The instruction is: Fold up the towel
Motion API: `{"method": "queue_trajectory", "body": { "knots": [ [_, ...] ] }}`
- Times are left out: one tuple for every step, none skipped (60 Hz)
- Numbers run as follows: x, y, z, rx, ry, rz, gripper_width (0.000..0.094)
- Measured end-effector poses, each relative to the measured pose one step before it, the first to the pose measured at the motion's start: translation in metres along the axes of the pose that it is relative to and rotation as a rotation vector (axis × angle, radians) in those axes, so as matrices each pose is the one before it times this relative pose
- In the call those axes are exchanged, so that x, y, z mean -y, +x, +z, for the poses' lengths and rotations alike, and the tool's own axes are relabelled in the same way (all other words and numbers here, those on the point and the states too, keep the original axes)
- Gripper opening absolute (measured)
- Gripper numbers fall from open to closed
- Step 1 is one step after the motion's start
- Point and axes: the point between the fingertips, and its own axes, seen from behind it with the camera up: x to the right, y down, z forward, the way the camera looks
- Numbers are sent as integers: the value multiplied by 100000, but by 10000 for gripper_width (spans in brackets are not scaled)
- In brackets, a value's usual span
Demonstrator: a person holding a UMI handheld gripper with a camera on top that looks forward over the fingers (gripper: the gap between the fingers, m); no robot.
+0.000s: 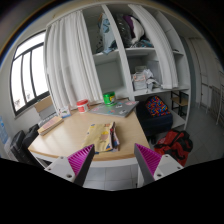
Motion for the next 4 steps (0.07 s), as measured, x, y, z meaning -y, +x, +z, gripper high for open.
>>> {"method": "queue_trajectory", "body": {
  "knots": [
    [-142,294,-632,82,596,452,833],
    [-104,274,-616,-326,511,388,830],
    [-198,330,-607,-501,273,502,830],
    [-223,321,-578,-497,57,558,831]
  ]
}}
